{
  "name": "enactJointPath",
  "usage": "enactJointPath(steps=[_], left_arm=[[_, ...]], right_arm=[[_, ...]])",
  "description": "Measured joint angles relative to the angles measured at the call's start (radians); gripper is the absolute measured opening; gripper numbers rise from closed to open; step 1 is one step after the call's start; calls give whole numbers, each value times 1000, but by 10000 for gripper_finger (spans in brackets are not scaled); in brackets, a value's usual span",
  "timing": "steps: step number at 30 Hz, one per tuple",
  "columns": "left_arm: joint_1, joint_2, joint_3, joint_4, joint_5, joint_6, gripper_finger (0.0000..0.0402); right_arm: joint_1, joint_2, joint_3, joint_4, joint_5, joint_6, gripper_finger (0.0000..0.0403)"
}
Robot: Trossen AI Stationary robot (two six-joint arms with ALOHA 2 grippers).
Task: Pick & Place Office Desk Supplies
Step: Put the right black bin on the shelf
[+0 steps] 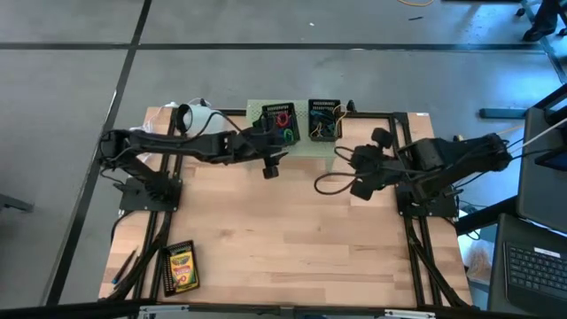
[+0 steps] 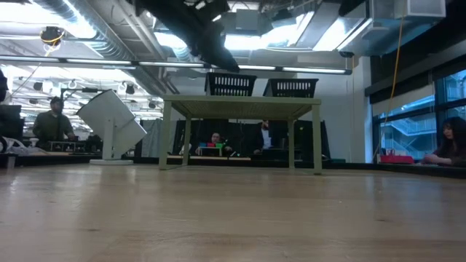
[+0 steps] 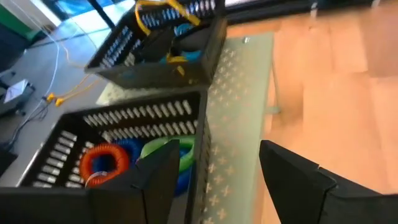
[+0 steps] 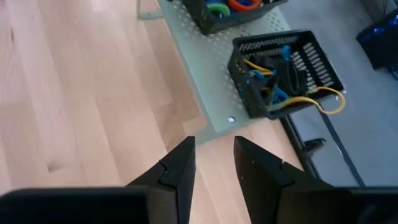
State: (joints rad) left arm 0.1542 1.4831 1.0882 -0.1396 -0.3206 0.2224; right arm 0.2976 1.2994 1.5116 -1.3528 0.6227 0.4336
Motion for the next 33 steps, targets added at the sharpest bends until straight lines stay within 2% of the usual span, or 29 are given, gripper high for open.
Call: enactJointPath(steps=[7, 11, 15, 24, 33], left_arm=[[35, 24, 0, -30, -14, -3, 214], [45, 23, 0, -60, -2, -22, 198], [46, 23, 1, -67, 4, -14, 154], [45, 23, 1, -67, 7, 72, 13], [45, 23, 1, -56, 138, 241, 4]], right_arm=[[32, -54, -195, 196, 19, -15, 115], [50, -54, -273, 265, 18, -15, 115], [61, -54, -323, 331, 23, -22, 115], [66, -54, -335, 350, 51, -23, 115], [66, -54, -335, 350, 51, -23, 115]])
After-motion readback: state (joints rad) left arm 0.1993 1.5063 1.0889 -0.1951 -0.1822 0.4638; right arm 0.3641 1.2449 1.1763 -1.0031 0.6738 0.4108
